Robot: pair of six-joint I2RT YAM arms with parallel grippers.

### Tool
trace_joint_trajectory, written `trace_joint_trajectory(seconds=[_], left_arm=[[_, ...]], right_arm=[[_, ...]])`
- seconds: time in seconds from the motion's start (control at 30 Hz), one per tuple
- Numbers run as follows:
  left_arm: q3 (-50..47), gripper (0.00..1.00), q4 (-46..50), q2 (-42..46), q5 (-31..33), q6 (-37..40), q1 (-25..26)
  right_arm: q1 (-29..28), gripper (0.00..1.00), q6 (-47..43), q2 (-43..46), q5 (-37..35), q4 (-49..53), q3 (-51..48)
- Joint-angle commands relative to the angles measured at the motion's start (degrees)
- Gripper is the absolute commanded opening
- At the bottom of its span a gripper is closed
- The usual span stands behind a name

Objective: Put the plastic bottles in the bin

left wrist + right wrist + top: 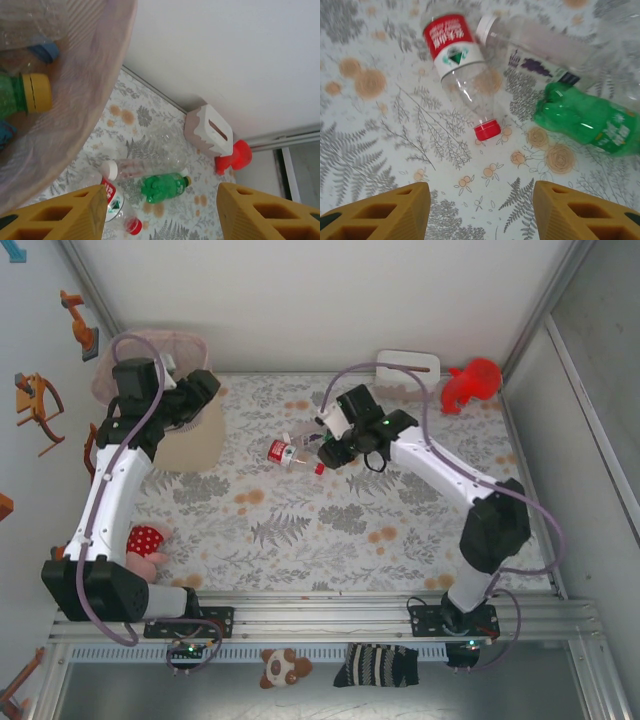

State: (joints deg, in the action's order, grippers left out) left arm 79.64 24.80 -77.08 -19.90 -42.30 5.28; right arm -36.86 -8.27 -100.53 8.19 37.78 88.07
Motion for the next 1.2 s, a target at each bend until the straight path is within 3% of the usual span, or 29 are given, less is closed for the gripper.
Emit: trace_joint_trajectory(seconds=[0.0, 0.23, 0.6, 0.97, 1.17], left_arm=[[-3.2, 0.59, -0.9, 2.0, -1.8, 1.6, 0.0], [-5.6, 0.6, -0.6, 3.7, -3.2, 1.4, 0.1], [-5.9, 0.61, -0.4, 3.6, -3.9, 0.5, 0.1], [-6.2, 0.61, -0.7, 4.0, -4.3, -0.5, 0.1], [-6.1, 0.61, -0.8, 4.0, -4.3, -0.7, 0.1]], right_arm=[[0.3, 0.56, -13.3, -5.6, 3.5, 0.3, 0.9], [0.5, 0.55, -22.2, -16.0, 4.3, -0.9, 4.3], [0.5, 0.54, -25.7, -25.1, 2.0, -1.8, 8.9], [0.5, 0.42, -27.5, -26.8, 3.2, -1.5, 8.4], [0.5, 0.46, -28.2, -26.7, -4.4, -3.7, 7.8]])
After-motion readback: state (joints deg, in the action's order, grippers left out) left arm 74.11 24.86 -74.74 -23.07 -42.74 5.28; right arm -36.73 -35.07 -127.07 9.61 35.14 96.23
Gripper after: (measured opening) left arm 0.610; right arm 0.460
